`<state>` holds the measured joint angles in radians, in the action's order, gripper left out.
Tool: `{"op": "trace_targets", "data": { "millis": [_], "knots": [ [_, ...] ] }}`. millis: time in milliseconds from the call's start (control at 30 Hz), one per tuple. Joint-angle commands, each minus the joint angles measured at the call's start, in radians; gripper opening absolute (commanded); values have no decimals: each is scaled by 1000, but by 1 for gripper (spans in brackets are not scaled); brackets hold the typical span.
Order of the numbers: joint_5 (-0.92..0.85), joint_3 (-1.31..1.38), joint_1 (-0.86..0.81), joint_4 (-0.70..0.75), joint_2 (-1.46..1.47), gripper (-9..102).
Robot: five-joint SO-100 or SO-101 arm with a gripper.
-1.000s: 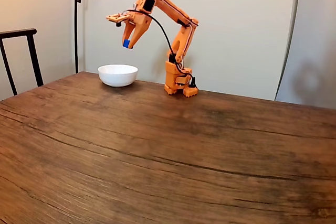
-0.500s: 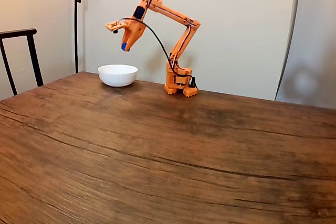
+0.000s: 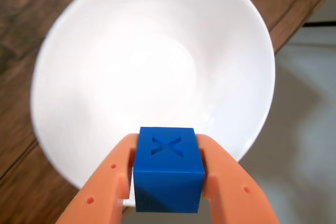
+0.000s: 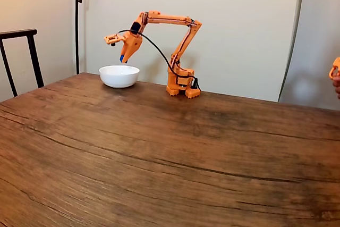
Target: Grasp the cube and drop it in the bowl
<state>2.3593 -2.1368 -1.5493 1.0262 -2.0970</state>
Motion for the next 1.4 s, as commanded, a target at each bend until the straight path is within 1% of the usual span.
{"op": "trace_targets", "data": {
  "millis": [0, 67, 200, 267, 433, 567, 667, 867, 967, 1167, 1367],
  "knots": [
    [8, -37, -15, -66, -14, 6],
    [8, -60, -15, -89, -14, 9],
    [9, -75, -15, -92, -14, 25],
    [9, -75, -15, -87, -14, 29],
    [3, -61, -2, -66, -14, 28],
    [-5, -48, 15, 9, -32, 27],
    [-6, 3, 71, 95, -34, 22],
    [-84, 186, 250, 244, -34, 9],
    [-141, 275, 350, 314, -34, 5],
    [-261, 403, 561, 433, -34, 4],
    [-399, 445, 825, 459, -34, 4]
  ]
}}
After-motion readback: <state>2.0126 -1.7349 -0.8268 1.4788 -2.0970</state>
